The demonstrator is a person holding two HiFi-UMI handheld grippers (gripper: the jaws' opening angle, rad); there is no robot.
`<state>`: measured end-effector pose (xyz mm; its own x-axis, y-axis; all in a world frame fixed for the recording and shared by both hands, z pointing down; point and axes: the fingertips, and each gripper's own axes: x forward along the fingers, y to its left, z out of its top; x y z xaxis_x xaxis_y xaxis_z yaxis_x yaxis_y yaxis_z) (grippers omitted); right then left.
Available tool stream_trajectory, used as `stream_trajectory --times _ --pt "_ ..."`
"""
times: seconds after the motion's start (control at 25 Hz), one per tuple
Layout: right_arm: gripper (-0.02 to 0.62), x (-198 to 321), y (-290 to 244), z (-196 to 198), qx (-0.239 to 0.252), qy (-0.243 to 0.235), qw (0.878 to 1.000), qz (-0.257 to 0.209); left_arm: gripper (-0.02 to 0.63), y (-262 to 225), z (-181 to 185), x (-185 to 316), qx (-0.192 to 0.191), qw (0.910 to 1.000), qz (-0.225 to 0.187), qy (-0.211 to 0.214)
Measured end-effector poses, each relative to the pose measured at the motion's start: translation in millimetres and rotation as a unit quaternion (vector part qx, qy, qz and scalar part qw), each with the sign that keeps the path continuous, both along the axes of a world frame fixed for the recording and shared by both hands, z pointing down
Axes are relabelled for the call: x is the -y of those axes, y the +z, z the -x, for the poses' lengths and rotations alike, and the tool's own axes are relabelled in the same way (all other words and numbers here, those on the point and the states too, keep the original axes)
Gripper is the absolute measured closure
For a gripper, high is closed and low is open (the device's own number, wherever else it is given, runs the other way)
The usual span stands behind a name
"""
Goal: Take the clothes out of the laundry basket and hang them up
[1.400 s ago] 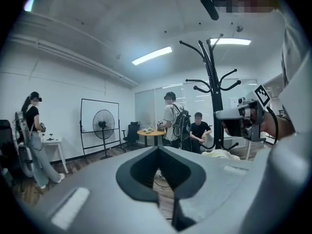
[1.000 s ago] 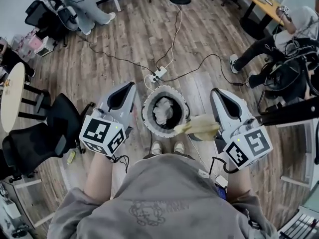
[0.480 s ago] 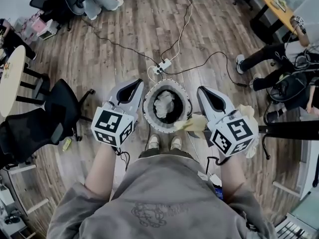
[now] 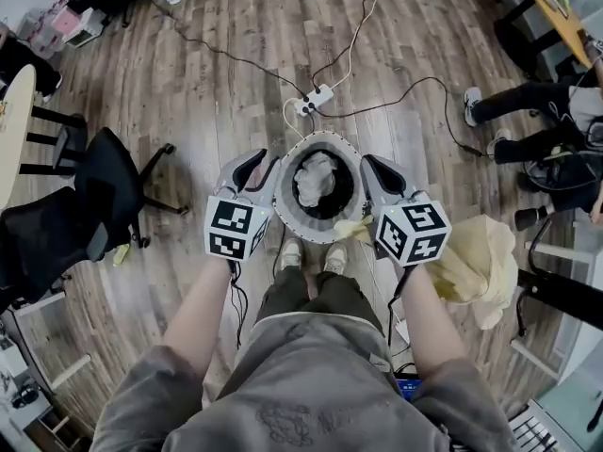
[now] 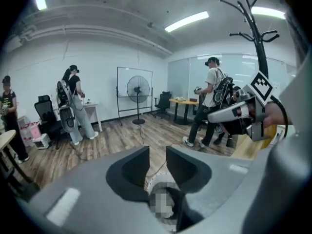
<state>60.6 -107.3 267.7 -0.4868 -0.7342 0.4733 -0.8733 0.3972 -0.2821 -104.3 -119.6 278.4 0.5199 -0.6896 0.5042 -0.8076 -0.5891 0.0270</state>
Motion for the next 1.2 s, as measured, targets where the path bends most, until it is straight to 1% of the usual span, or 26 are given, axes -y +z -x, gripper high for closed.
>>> stream_trajectory --times 0.04,0.08,0.12,0.24,0.32,0.48,0.64,0.72,0.84,0.92,1.04,1.12,1.2 --pt "0.56 4 18 3 0.008 0.01 1.0 0.006 0.499 21 1 2 0.007 0.9999 0.016 -0.003" --pt "0.549 8 38 6 0.012 0.019 1.0 0.015 0.497 43 1 3 0.012 0.9995 0.029 -0.004" --pt "0.522 12 60 9 0.014 0.025 0.999 0.026 0.486 64 2 3 0.015 0.999 0.041 -0.004" --pt "0.469 17 128 16 0.006 0.035 0.997 0.062 0.477 125 2 2 0.024 0.9976 0.065 0.002" --pt "0.438 19 174 21 -0.004 0.032 0.996 0.087 0.477 165 2 4 0.036 0.9964 0.076 0.012" --pt "0.42 21 262 26 -0.042 0.01 0.991 0.125 0.476 244 -5 6 0.057 0.9924 0.103 0.035" --pt "0.416 27 344 26 -0.059 0.01 0.986 0.158 0.474 319 -14 10 0.061 0.988 0.132 0.05" --pt "0.416 32 383 26 -0.067 0.011 0.983 0.168 0.474 354 -20 11 0.058 0.9856 0.149 0.056" --pt "0.419 40 435 25 -0.068 0.019 0.981 0.179 0.476 408 -27 16 0.04 0.982 0.176 0.054" --pt "0.419 45 468 24 -0.072 0.017 0.98 0.183 0.476 442 -29 19 0.03 0.9783 0.201 0.042" --pt "0.419 52 517 18 -0.095 0.013 0.977 0.189 0.475 492 -37 24 0.014 0.9734 0.227 0.031" --pt "0.419 55 548 14 -0.108 0.009 0.975 0.192 0.474 523 -40 27 0.002 0.9704 0.241 0.015" --pt "0.419 56 574 10 -0.119 0.009 0.974 0.194 0.474 554 -43 27 -0.003 0.9654 0.261 -0.002"
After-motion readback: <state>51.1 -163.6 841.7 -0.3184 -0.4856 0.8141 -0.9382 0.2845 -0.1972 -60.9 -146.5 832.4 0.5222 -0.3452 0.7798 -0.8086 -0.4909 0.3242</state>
